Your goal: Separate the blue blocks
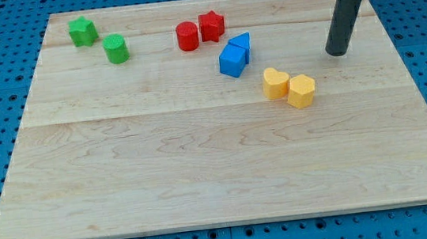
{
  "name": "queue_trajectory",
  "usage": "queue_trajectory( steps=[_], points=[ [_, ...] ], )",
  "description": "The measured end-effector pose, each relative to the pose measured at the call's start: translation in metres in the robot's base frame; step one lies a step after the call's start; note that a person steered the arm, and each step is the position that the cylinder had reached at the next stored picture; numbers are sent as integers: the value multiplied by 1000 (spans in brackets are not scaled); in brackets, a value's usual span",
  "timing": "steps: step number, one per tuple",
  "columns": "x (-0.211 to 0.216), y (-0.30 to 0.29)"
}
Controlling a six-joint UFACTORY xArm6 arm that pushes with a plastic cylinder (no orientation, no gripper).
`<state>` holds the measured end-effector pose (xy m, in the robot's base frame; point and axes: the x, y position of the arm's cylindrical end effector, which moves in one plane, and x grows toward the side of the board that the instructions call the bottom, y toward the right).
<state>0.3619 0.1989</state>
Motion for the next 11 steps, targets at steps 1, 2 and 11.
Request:
queue_trajectory(
  steps=[1,2,11],
  points=[
    [-1,-8],
    [-1,-27],
    [-56,-154]
  ],
)
